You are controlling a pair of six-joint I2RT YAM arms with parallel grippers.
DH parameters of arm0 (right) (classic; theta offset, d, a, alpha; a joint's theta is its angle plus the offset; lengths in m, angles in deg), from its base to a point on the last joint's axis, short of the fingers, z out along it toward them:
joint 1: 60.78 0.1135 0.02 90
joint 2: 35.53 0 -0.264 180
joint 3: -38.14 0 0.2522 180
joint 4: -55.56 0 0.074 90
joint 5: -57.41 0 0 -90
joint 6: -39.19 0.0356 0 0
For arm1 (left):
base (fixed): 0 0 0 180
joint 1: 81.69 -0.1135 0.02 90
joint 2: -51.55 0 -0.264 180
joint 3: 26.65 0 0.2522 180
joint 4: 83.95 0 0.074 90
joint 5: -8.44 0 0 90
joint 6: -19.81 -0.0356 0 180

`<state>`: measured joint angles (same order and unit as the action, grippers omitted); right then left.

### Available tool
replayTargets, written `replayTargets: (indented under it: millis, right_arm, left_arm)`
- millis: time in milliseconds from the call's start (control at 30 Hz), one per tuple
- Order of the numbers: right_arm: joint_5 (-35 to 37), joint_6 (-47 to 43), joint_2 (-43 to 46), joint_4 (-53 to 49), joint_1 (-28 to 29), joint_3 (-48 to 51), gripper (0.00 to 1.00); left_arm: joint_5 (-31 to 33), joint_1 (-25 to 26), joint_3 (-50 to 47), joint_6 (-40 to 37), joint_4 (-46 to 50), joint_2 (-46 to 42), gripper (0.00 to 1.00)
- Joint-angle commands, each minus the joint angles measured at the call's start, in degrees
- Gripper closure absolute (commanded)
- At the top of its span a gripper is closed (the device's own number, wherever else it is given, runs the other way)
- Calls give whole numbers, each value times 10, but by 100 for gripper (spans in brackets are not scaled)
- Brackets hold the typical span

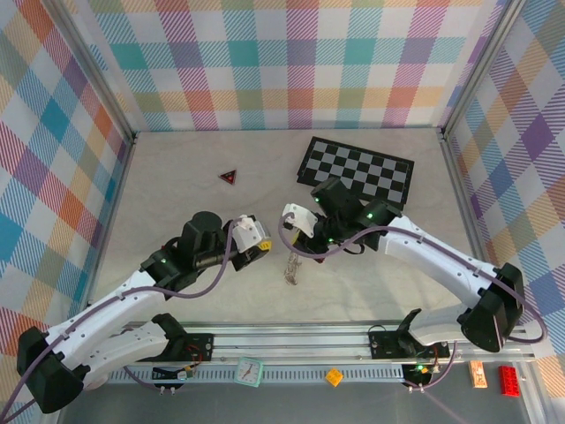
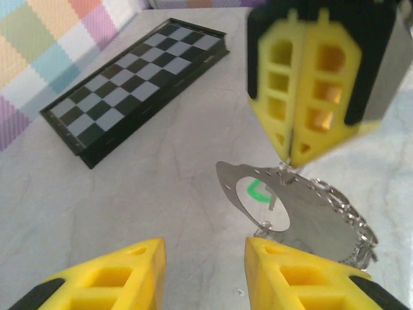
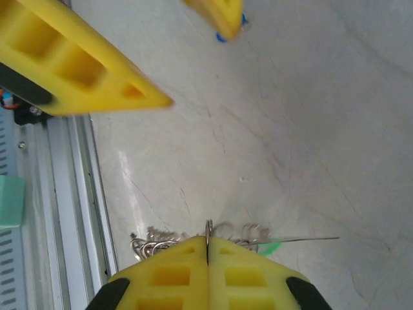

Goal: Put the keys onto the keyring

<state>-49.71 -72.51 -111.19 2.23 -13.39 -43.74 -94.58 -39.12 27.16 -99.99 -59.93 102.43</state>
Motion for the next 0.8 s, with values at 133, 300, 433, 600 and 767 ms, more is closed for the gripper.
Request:
replayTargets:
  millis: [133,300,433,600,767]
  right_arm:
    - [-67,-61,26,39,13,10,100]
    - [-78,-77,23,48,21,10,100]
    - [-86,-85,20,49,31,9,100]
    - [-79,-82,21,52,39,11,100]
    - [-79,-76,24,65,46,17,100]
  left_arm:
    - [-114,-5,-43,8,-85,-6,63]
    - [-149,-5,-56,30,-112,0,63]
    - [-167,-5,-59,39,-119,10,66]
    - [-186,-5,-54,43,-119,23,74]
    - [-191,-5,-49,43,-113,32,83]
